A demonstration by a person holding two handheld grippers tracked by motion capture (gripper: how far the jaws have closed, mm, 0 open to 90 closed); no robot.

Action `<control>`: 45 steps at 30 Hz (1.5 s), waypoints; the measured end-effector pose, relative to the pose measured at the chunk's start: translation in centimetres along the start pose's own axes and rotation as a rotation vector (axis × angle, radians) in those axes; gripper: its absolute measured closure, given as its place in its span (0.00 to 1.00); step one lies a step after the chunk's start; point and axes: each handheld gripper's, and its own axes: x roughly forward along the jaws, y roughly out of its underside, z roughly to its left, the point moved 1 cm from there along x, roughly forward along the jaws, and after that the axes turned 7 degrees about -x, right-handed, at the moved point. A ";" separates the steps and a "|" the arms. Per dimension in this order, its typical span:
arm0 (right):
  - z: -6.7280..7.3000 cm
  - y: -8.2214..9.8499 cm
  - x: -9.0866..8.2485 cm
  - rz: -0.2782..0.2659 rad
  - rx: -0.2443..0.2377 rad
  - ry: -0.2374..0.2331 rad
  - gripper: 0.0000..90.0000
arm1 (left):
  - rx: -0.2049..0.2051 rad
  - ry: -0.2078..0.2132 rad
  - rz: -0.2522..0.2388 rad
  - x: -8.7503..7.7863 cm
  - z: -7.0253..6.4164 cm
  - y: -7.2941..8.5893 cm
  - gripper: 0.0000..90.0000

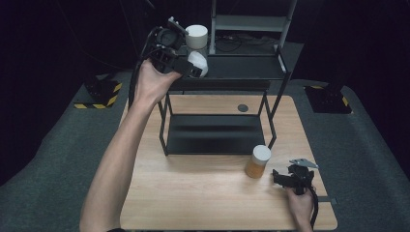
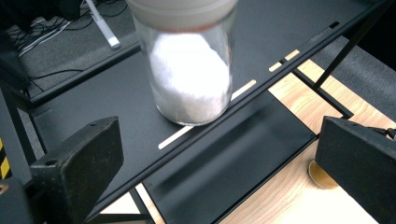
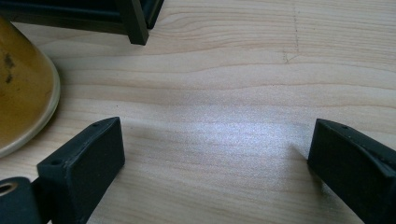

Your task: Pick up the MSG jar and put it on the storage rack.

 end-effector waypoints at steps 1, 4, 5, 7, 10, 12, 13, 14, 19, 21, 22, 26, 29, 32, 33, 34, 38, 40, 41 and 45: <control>0.0 0.0 0.0 0.000 0.000 0.000 0.04 | 0.010 -0.008 -0.001 0.1 -0.3 0.5 0.00; 0.0 0.0 0.0 0.001 0.001 0.000 0.04 | 0.018 -0.014 -0.007 0.1 -0.6 1.4 0.00; 0.0 0.0 0.0 0.000 0.001 0.000 0.04 | 0.017 -0.015 -0.007 0.2 -0.6 1.7 0.00; 0.0 0.0 0.0 0.000 0.001 0.000 0.04 | 0.024 -0.018 0.003 0.4 -0.8 2.3 0.00; 0.0 0.0 0.0 0.000 0.001 0.000 0.04 | 0.028 -0.019 0.007 0.6 -0.8 2.9 0.00; 0.0 0.0 0.0 0.000 0.001 0.000 0.04 | 0.028 -0.010 0.003 0.7 -0.9 3.7 0.00; 0.0 0.0 0.0 0.000 0.001 0.000 0.04 | 0.028 -0.010 0.003 0.7 -0.9 3.7 0.01; 0.0 0.0 0.0 0.001 -0.002 0.000 0.04 | 0.025 -0.007 -0.004 0.7 -0.9 4.3 0.00; 0.0 0.0 0.0 0.000 -0.003 0.000 0.04 | 0.030 -0.015 -0.026 0.8 -1.3 6.1 0.01; 0.0 0.0 0.0 0.001 -0.003 0.000 0.04 | 0.034 -0.024 -0.029 1.0 -1.6 6.9 0.02; 0.0 0.0 0.0 0.001 -0.002 0.000 0.04 | 0.034 -0.024 -0.029 1.0 -1.6 6.9 0.03; 0.0 0.0 0.0 0.001 -0.004 0.000 0.04 | 0.037 -0.036 -0.018 1.6 -1.8 8.1 0.03; 0.0 0.0 0.0 0.001 -0.004 0.000 0.04 | 0.035 -0.035 -0.008 2.2 -1.7 8.8 0.03; 0.0 0.0 0.0 0.001 -0.005 0.000 0.04 | 0.034 -0.039 0.000 2.9 -1.7 9.7 0.03; 0.0 0.0 0.0 0.001 -0.005 0.000 0.04 | 0.035 -0.044 -0.001 3.1 -1.8 9.9 0.03; 0.0 0.0 0.0 0.001 -0.005 0.000 0.04 | 0.044 -0.054 0.000 3.5 -2.0 10.6 0.04; 0.0 0.0 0.0 0.001 -0.005 0.000 0.04 | 0.050 -0.046 0.011 4.2 -2.0 11.5 0.04; 0.0 0.0 0.0 0.001 -0.005 0.000 0.04 | 0.049 -0.037 0.016 5.0 -1.9 12.4 0.04; 0.0 0.0 0.0 0.001 -0.005 0.000 0.04 | 0.049 -0.037 0.016 5.0 -1.9 12.4 0.04; 0.0 0.0 0.0 0.001 -0.005 0.000 0.04 | 0.036 -0.023 0.039 6.1 -1.7 13.5 0.04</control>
